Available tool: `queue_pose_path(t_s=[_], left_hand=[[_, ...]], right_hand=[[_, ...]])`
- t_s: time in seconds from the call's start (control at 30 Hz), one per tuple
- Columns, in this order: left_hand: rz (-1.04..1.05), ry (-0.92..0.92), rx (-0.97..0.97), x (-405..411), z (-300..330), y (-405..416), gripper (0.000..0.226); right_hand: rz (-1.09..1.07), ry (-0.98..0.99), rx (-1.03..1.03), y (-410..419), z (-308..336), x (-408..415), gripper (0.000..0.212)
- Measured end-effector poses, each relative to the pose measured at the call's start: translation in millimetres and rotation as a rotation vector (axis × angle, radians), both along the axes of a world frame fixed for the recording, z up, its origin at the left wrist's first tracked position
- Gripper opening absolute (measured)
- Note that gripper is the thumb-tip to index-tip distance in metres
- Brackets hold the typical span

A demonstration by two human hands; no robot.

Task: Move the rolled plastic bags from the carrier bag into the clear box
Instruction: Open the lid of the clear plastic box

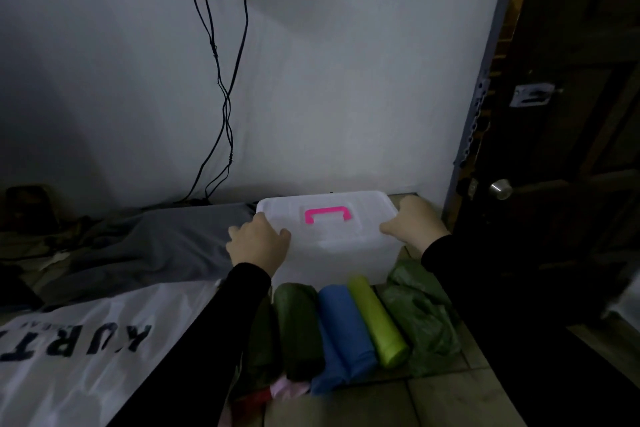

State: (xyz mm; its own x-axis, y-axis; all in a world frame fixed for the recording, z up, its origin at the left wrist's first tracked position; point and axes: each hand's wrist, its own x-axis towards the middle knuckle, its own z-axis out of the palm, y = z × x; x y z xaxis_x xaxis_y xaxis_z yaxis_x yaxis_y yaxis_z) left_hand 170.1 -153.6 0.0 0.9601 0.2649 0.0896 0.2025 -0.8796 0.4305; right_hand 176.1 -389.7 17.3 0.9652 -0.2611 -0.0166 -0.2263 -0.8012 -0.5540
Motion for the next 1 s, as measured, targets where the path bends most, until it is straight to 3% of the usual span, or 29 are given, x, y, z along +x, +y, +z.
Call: queue_pose_path(t_s=[0.13, 0.23, 0.3, 0.43, 0.53, 0.67, 0.87, 0.93, 1.0], left_hand=[[-0.010, -0.077, -0.014, -4, 6, 1, 0.050], [-0.026, -0.220, -0.058, -10, 15, -5, 0.049], [-0.054, -0.333, -0.103, -16, 24, -13, 0.051], [-0.222, -0.571, -0.217, -24, 48, -40, 0.050], [-0.399, -0.651, -0.317, -30, 66, -69, 0.046], [-0.585, -0.591, -0.297, -40, 76, -101, 0.039], [-0.774, -0.361, -0.258, -54, 51, -119, 0.024], [-0.842, -0.363, -0.206, -58, 34, -123, 0.021], [-0.900, -0.345, -0.129, -65, 15, -132, 0.019]], right_hand=[[-0.051, -0.041, 0.152, -8, 5, 0, 0.031], [-0.063, -0.089, 0.244, -15, 7, -7, 0.033], [-0.107, -0.131, 0.363, -20, 5, -13, 0.046], [-0.245, -0.109, 0.680, -43, 3, -26, 0.088], [-0.326, -0.141, 1.084, -62, 9, -40, 0.069], [-0.464, -0.063, 1.470, -101, -7, -43, 0.106], [-0.510, -0.264, 1.705, -122, -28, -34, 0.076], [-0.505, -0.238, 1.675, -130, -30, -27, 0.067], [-0.535, -0.116, 1.470, -119, -36, -13, 0.049]])
